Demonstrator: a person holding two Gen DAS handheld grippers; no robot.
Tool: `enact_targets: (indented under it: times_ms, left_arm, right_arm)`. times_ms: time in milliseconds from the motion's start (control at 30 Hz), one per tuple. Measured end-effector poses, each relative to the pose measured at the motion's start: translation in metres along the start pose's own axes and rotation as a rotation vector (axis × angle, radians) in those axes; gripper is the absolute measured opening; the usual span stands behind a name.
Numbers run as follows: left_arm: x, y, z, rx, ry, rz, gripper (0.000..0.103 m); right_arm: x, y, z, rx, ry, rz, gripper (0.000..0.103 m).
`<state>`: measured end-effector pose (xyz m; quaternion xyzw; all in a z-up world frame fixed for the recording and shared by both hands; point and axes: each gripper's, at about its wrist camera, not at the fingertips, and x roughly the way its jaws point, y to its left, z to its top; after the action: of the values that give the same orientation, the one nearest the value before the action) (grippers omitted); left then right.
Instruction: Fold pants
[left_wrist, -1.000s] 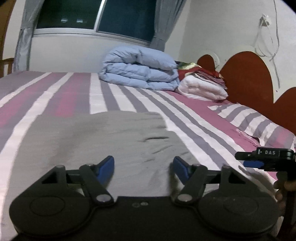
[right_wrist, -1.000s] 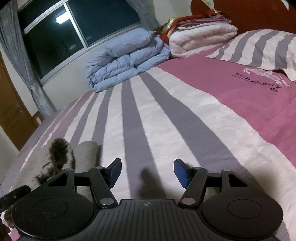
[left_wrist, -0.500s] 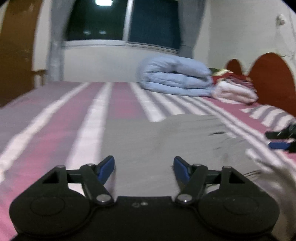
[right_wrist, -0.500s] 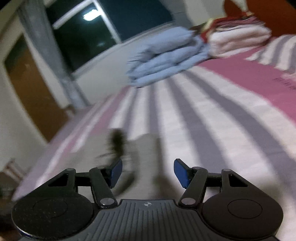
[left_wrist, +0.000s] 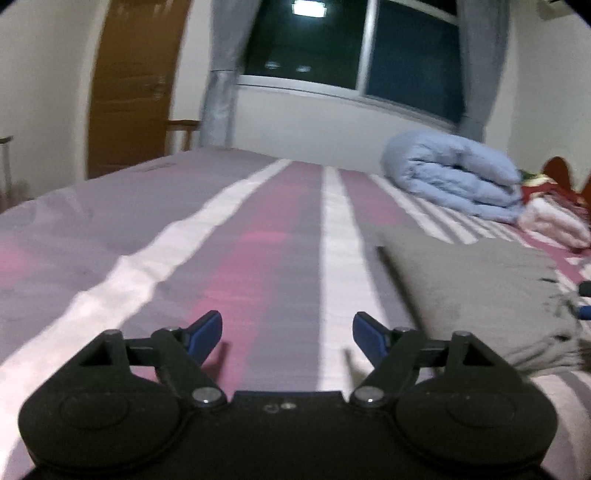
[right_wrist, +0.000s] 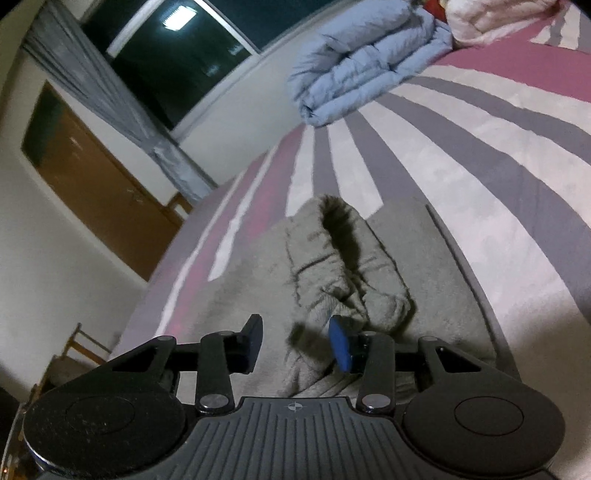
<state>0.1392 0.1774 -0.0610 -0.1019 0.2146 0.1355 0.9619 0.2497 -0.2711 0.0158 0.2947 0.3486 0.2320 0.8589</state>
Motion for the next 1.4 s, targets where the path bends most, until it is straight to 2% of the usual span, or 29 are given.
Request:
enact_targets:
  times_ms: [67,233,400,533,567,600,633,700,767,833,900,933,1000,1033,1067,1167,1233,1400]
  left_arm:
    - [0.000,0.007,-0.002,-0.034,0.009,0.008,0.070]
    - [0.003,0.014,-0.004,-0.062,0.023,0.017,0.071]
    - [0.008,0.015,-0.006,-0.071,0.047,0.023,0.071]
    - [0.011,0.019,-0.007,-0.087,0.064,0.027,0.071]
    - [0.012,0.019,-0.007,-0.092,0.069,0.027,0.072]
    - [0.013,0.019,-0.008,-0.093,0.073,0.027,0.072]
    - [0.013,0.019,-0.008,-0.092,0.073,0.029,0.072]
    - [0.013,0.017,-0.008,-0.081,0.073,0.028,0.072]
    - [0.014,0.016,-0.009,-0.070,0.075,0.027,0.072]
    - [0.015,0.014,-0.009,-0.061,0.081,0.030,0.073]
    - [0.016,0.013,-0.009,-0.054,0.087,0.032,0.074]
    - [0.016,0.013,-0.010,-0.054,0.088,0.032,0.074]
    - [0.015,0.013,-0.010,-0.060,0.086,0.028,0.074]
    - [0.015,0.014,-0.010,-0.064,0.085,0.028,0.074]
    - [0.015,0.015,-0.010,-0.069,0.086,0.030,0.074]
    - [0.015,0.015,-0.009,-0.077,0.080,0.041,0.074]
    - [0.015,0.014,-0.009,-0.074,0.084,0.044,0.075]
    - [0.015,0.013,-0.009,-0.072,0.088,0.046,0.075]
  right_arm:
    - [-0.009,-0.002,0.001,0.035,-0.041,-0.005,0.042]
    - [-0.022,-0.018,-0.004,0.081,-0.049,-0.009,0.042]
    - [-0.007,-0.026,-0.005,0.116,-0.033,0.035,0.042]
    - [0.016,-0.022,-0.008,0.098,0.014,0.030,0.042]
    - [0.021,-0.023,-0.006,0.112,0.028,0.025,0.033]
    - [0.023,-0.021,-0.004,0.106,0.028,0.019,0.019]
    - [0.021,-0.017,-0.001,0.084,0.022,0.028,0.018]
    - [0.004,-0.004,0.005,0.025,-0.051,0.066,0.018]
    - [-0.011,-0.003,0.010,0.024,-0.109,0.079,0.018]
    - [-0.008,-0.017,0.010,0.052,-0.091,0.038,0.018]
    - [0.013,-0.042,0.006,0.122,0.036,-0.014,0.020]
    - [0.011,-0.051,0.004,0.158,0.034,0.005,0.023]
    - [-0.008,-0.050,0.001,0.142,-0.033,-0.006,0.042]
    - [-0.019,-0.047,-0.002,0.125,-0.069,-0.030,0.067]
    - [-0.026,-0.046,-0.004,0.115,-0.088,-0.037,0.081]
    - [-0.031,-0.050,-0.008,0.095,-0.079,-0.042,0.081]
    - [-0.024,-0.052,-0.007,0.110,-0.043,-0.045,0.081]
    - [0.010,-0.053,-0.004,0.169,0.017,0.008,0.081]
